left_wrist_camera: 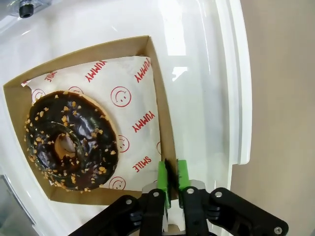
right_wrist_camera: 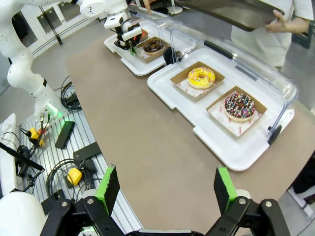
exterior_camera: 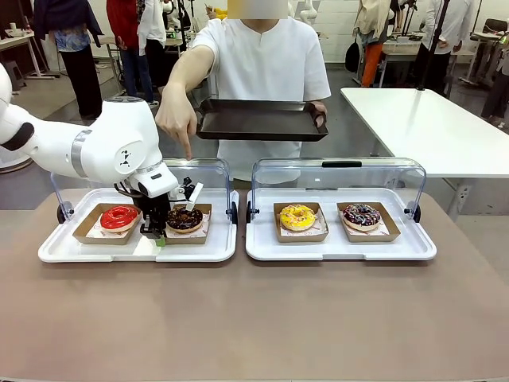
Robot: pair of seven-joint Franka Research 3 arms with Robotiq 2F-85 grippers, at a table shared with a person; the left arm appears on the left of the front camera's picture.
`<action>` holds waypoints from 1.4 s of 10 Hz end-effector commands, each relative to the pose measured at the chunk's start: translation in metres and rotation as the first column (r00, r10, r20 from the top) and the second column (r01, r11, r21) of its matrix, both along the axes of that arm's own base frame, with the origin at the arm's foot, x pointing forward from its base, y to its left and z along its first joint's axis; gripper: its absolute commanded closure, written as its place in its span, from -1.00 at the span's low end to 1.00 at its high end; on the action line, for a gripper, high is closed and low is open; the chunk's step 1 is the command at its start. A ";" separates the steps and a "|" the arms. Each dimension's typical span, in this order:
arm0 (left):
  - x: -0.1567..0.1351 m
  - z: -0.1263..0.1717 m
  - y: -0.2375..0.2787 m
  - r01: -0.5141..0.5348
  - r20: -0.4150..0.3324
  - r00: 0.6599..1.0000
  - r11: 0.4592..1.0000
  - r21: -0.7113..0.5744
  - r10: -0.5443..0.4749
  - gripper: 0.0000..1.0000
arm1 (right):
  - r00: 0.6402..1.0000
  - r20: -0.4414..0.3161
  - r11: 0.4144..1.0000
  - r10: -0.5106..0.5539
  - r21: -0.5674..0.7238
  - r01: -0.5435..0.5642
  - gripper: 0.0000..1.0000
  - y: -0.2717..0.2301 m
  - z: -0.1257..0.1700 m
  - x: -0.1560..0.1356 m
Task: Provide the desired donut to the person.
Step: Pick up and lift the Paper togo box containing the Donut pointed at by the person.
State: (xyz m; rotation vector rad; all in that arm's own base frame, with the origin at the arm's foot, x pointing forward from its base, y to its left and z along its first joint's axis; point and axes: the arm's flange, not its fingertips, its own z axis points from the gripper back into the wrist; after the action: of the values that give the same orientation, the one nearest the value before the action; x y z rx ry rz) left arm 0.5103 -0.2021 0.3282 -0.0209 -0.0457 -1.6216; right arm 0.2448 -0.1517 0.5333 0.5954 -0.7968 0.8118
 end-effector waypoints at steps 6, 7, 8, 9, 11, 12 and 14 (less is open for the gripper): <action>-0.013 0.025 -0.004 0.022 0.053 0.998 0.996 0.083 -0.026 1.00 | 1.000 0.015 1.000 0.009 0.024 -0.010 -1.00 -0.001 0.000 0.002; -0.026 0.046 -0.006 0.001 0.050 0.999 0.995 0.103 -0.006 1.00 | 1.000 0.015 1.000 0.009 0.024 -0.010 -1.00 -0.001 0.000 0.002; -0.041 0.070 -0.005 0.005 0.046 0.999 0.995 0.099 -0.010 1.00 | 1.000 0.015 1.000 0.009 0.024 -0.010 -1.00 -0.001 0.000 0.002; -0.062 0.097 -0.003 0.000 0.041 0.999 0.994 0.109 -0.004 1.00 | 1.000 0.015 1.000 0.009 0.024 -0.010 -1.00 -0.001 0.000 0.002; -0.096 0.133 -0.002 0.014 0.000 1.000 0.996 0.090 -0.014 1.00 | 1.000 0.015 1.000 0.009 0.024 -0.010 -1.00 -0.001 0.000 0.002; -0.111 0.147 -0.001 0.024 -0.006 1.000 0.995 0.096 -0.023 1.00 | 1.000 0.015 1.000 0.009 0.024 -0.010 -1.00 -0.001 0.000 0.002; -0.137 0.176 0.001 0.017 0.007 1.000 0.995 0.098 -0.017 1.00 | 1.000 0.015 1.000 0.009 0.024 -0.010 -1.00 -0.001 0.000 0.002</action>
State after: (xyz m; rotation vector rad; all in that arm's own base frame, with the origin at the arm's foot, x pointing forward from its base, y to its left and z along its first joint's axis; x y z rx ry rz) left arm 0.3826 -0.2048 0.5004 0.0721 0.0468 -1.6542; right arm 0.2456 -0.1519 0.5324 0.5961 -0.7930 0.8105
